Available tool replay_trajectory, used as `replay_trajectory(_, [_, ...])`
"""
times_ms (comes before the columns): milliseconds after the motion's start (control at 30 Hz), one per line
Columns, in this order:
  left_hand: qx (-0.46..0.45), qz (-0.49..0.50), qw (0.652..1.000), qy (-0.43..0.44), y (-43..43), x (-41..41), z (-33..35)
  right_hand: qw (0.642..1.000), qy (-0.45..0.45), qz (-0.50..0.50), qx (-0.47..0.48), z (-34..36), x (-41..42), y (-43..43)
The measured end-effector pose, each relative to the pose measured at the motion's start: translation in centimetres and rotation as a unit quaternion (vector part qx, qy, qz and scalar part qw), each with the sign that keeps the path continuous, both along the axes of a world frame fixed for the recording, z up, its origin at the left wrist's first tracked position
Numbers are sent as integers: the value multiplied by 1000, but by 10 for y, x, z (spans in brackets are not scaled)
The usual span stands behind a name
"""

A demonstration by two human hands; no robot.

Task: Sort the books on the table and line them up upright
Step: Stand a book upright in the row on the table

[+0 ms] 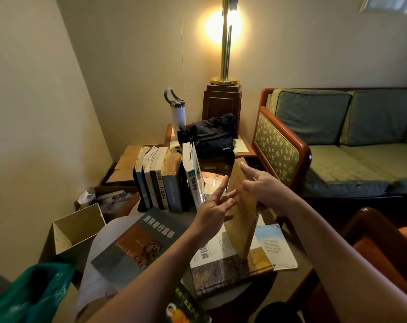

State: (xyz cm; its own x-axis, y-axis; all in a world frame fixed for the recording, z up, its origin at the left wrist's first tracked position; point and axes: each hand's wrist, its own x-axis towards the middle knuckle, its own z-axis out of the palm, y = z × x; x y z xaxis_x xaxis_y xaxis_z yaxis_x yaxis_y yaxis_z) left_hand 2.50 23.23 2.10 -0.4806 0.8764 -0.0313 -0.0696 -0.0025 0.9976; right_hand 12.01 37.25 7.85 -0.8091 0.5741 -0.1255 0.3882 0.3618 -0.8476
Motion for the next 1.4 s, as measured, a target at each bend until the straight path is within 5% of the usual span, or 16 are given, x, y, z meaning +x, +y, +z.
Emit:
replay_trajectory(200, [-6,94,979,179,5,-35,1,999,8,43,4,11,-8,13])
replay_trajectory(367, [-3,175,899,401,17,-84,10,996,78,13,-31,17,-34,17])
replay_trajectory(500, [-43,217,838,499,26,-122,8,994,107,-5,-12,9,-72,22])
replay_trajectory(667, [-191,140,829,507,30,-153,-9,993,109,-22,33,-15,-117,30])
replay_trajectory(967, [-133,105,828,535,31,-171,-29,998,53,27,30,-41,-176,27])
replay_trajectory(1400, [-82,94,839,530,18,-182,-36,948,-13,-12,-317,-94,-181,8])
